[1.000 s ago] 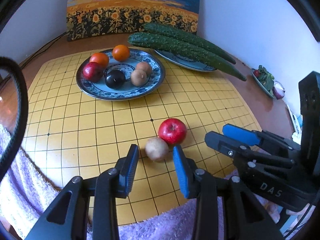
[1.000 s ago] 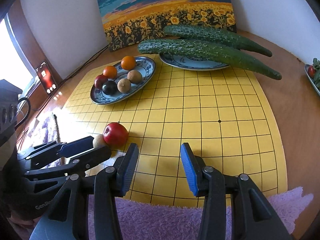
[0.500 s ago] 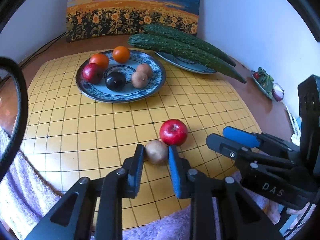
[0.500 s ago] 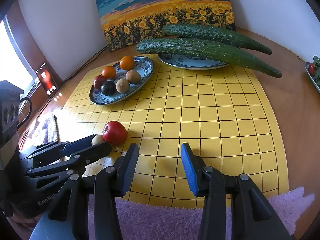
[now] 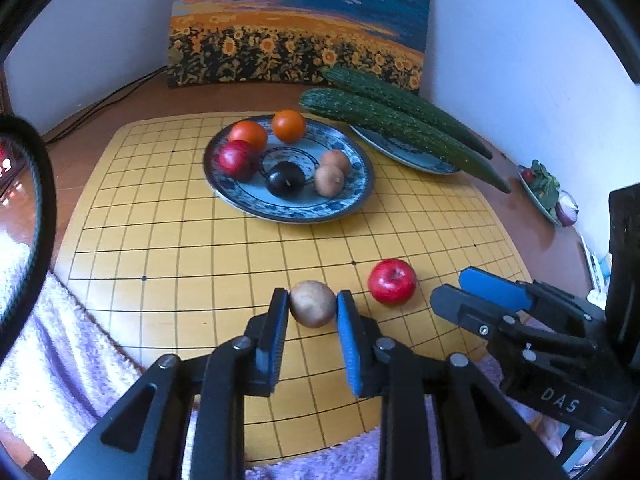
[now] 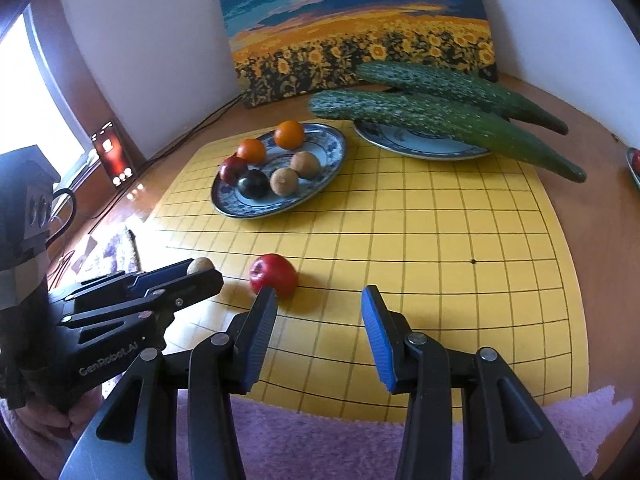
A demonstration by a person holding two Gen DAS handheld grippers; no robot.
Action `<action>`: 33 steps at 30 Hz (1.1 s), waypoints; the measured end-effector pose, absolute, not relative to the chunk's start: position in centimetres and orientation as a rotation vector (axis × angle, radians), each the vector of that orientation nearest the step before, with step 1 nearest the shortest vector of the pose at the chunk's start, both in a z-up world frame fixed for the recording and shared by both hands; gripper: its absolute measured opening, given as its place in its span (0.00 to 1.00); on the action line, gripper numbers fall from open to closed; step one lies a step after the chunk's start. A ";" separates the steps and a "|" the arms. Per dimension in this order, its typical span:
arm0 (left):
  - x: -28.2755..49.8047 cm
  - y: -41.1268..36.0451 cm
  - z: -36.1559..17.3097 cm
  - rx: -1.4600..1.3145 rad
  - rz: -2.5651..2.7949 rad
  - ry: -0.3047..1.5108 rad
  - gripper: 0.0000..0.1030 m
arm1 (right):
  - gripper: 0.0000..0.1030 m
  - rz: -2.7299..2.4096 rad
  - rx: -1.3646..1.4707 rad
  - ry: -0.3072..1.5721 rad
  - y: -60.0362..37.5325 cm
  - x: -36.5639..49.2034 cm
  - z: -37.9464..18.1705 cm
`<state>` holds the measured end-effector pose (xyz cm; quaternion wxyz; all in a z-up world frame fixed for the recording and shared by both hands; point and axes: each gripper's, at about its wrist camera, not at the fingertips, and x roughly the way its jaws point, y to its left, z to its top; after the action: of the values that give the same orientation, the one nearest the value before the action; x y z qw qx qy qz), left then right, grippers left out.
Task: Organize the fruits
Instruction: 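Grasp the small brown fruit with the left tool while the right tool grasps the red apple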
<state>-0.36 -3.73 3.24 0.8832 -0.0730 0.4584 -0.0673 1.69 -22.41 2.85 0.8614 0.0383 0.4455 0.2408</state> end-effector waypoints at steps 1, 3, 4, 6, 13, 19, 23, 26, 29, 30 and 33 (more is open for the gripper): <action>-0.4 -3.5 3.2 -0.156 -0.137 0.954 0.25 | 0.44 0.507 0.080 0.935 -22.3 1.7 2.8; -0.4 -3.1 3.2 -0.160 -0.127 0.954 0.25 | 0.44 0.512 0.077 0.938 -22.0 1.8 2.8; -0.4 -2.9 3.2 -0.161 -0.121 0.953 0.25 | 0.44 0.515 0.075 0.939 -21.8 1.8 2.7; -0.5 -2.5 3.3 -0.166 -0.113 0.948 0.25 | 0.44 0.522 0.066 0.942 -21.3 1.9 2.5; -0.3 -1.4 3.3 -0.187 -0.097 0.942 0.25 | 0.44 0.558 0.050 0.952 -20.3 2.1 2.0; -0.2 -0.8 3.3 -0.198 -0.089 0.941 0.25 | 0.44 0.575 0.044 0.959 -19.4 2.3 1.6; -0.2 -0.6 3.4 -0.209 -0.089 0.938 0.25 | 0.44 0.580 0.041 0.958 -19.1 2.5 1.5; -0.2 -0.6 3.5 -0.209 -0.087 0.935 0.25 | 0.44 0.583 0.041 0.955 -19.0 2.6 1.6; 0.0 -0.4 3.5 -0.213 -0.086 0.934 0.25 | 0.42 0.583 0.037 0.953 -18.8 2.7 1.4; 0.0 -0.4 3.5 -0.212 -0.085 0.933 0.25 | 0.40 0.584 0.037 0.954 -18.7 2.8 1.4; 0.2 -0.3 3.5 -0.217 -0.083 0.934 0.25 | 0.37 0.580 0.028 0.948 -18.6 2.8 1.3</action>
<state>0.18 -0.26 3.54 0.8864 -0.1043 0.4492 -0.0401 2.76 -18.60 1.29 0.8495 0.0134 0.4499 0.2754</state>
